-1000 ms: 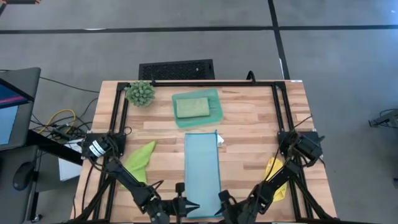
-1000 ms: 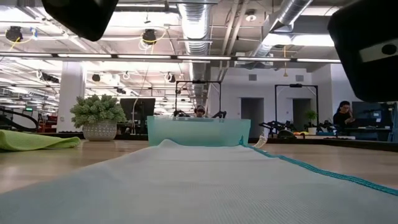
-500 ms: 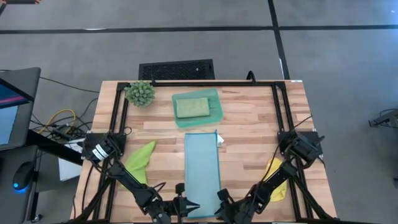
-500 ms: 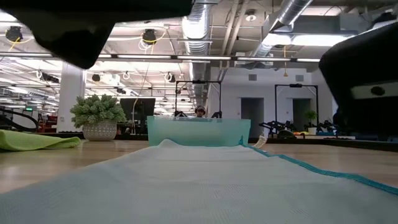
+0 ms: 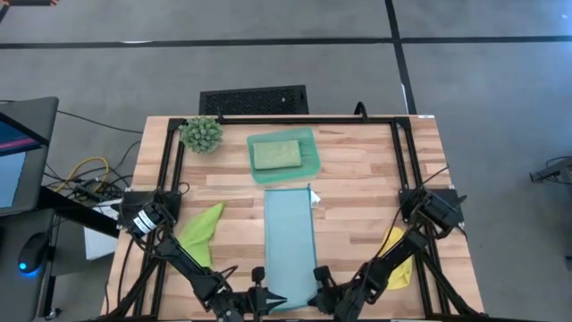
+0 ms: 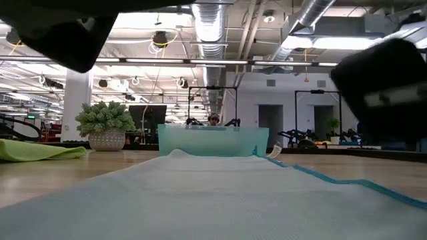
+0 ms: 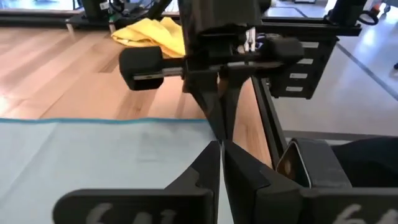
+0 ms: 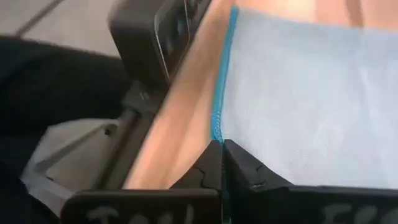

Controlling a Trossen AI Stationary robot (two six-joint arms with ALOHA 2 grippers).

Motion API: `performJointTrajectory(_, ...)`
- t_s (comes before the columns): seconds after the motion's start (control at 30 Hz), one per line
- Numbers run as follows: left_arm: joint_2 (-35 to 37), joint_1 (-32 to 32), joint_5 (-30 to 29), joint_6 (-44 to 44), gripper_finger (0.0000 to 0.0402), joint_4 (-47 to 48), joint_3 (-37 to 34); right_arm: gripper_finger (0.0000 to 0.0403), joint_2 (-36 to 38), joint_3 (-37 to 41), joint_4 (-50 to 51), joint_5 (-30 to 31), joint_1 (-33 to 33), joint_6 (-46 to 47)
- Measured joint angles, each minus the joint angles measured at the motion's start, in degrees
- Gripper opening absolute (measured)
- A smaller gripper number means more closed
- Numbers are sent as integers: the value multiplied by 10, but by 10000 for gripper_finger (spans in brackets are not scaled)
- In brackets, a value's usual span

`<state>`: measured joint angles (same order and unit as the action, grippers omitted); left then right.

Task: Fold microfiber towels
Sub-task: Fold the blue towel

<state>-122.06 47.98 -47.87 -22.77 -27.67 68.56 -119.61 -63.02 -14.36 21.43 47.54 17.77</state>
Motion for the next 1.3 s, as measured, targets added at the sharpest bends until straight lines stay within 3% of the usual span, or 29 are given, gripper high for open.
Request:
performJointTrajectory(0.17,0,-8,-1,18,11,5,0,11,38,-1,-6,5,4,7)
performJointTrajectory(0.33,0,-21,1,-1,11,78,0,10,64,-1,-3,8,4,7)
performJointTrajectory(0.67,0,-52,54,-9,11,218,0,5,97,-2,117,56,-36,95)
performJointTrajectory(0.97,4,-59,-16,-10,11,368,2,17,86,15,194,14,-133,175)
performJointTrajectory(1.13,5,-64,-56,14,11,386,3,17,85,24,203,-6,-158,161)
performJointTrajectory(1.3,7,-75,-62,32,11,390,3,44,85,24,202,-9,-172,129)
